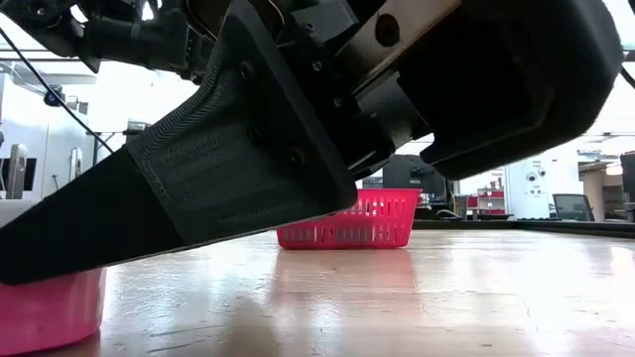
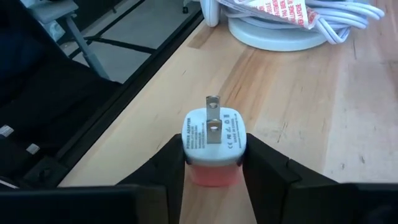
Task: Pick & Place Office items
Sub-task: Put the pink charger adapter into the red bin
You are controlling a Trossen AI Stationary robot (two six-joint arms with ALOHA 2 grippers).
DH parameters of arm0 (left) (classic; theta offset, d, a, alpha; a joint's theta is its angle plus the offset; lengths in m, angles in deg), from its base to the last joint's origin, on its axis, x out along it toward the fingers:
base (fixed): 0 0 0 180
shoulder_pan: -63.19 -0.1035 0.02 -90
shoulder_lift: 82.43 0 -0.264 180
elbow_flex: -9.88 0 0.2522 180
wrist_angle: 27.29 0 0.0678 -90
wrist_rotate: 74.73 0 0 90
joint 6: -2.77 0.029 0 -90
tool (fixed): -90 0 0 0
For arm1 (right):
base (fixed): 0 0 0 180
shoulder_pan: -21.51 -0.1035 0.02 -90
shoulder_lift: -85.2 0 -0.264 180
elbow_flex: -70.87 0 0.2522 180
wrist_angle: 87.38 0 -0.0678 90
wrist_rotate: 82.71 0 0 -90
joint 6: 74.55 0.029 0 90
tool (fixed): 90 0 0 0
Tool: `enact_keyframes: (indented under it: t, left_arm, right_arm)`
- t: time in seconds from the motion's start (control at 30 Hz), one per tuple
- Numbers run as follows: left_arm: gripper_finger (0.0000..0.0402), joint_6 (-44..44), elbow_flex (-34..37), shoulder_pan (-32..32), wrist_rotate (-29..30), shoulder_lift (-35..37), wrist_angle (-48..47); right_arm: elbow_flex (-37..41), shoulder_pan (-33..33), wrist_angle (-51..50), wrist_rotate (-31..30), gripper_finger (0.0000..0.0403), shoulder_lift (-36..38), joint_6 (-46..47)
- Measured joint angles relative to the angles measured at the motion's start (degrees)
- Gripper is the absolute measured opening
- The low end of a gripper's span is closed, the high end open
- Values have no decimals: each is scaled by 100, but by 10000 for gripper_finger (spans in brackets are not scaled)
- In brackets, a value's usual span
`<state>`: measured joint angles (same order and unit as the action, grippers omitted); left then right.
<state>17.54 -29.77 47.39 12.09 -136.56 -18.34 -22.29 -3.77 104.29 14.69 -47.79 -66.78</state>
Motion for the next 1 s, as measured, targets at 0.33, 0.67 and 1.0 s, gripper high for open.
enact_keyframes:
  t: [0.33,0.67,1.0]
  left_arm:
    - [245,0,0,-4,18,0,1]
    - [245,0,0,-7,18,0,1]
    - [245,0,0,-7,16,0,1]
  right_arm:
    - [0,-35,44,70,121,0,-201]
    - [15,-35,410,161,121,1,-279]
    - [83,-33,983,158,121,2,-375]
